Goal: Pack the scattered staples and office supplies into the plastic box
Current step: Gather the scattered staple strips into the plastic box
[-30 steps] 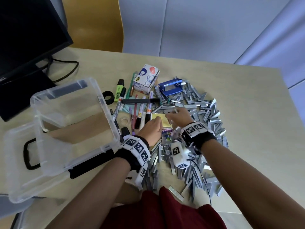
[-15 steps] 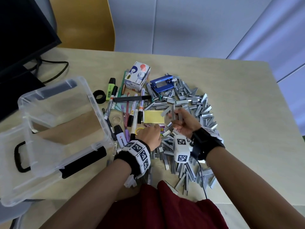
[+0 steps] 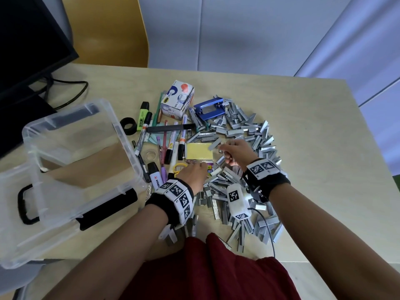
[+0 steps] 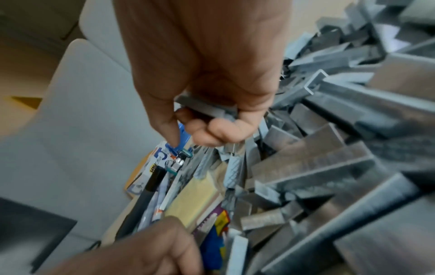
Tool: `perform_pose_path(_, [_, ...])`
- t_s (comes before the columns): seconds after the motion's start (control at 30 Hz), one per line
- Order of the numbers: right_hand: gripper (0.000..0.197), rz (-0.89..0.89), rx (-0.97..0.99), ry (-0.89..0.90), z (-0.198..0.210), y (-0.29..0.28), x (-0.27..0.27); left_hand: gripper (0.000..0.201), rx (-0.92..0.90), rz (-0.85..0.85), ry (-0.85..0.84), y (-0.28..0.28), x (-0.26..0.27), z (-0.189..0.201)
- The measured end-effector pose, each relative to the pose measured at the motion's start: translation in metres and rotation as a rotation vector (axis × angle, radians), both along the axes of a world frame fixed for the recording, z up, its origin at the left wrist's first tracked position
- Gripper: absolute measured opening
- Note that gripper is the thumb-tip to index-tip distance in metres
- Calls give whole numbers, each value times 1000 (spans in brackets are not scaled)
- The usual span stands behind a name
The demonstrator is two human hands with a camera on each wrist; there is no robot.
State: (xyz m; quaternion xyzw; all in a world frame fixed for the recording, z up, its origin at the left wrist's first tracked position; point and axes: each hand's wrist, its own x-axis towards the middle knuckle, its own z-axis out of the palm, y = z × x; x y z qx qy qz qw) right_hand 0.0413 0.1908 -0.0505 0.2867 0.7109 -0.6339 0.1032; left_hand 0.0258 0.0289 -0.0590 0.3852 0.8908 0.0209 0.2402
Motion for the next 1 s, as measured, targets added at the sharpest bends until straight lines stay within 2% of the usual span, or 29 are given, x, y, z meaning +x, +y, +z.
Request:
perform_pose_path(0.17, [19, 222, 480, 29, -5, -3, -4, 18, 134, 50, -57, -8, -8, 2])
perform_pose_path(0.23, [11, 326, 602, 35, -7, -4, -5, 15, 197, 126, -84, -11, -12, 4])
perform_pose_path(0.4, [21, 521, 774, -47, -15, -4, -5, 19, 341, 297, -162, -18, -22, 5])
perform_pose_path(0.53, [13, 505, 839, -42, -15, -7, -4, 26, 531, 460, -320, -17, -27, 13])
perform_pose_path(0.63, [11, 502, 895, -16, -12, -9, -2, 27, 637, 659, -459, -17, -28, 17])
perform_pose_path(0.73, [7, 466, 859, 13, -12, -8, -1, 25, 745, 866, -576, -17, -32, 17])
perform_pose_path(0.83, [5, 358, 705, 20, -8, -9, -4, 33, 865, 1070, -719, -15, -32, 21])
perform_pose_path(0.93, [12, 176, 360, -4, 5, -15, -6, 35, 997, 1192, -855, -14, -29, 33])
perform_pose_path(1.0, [17, 87, 58, -20, 13, -21, -7, 34, 1054, 1210, -869, -13, -29, 44])
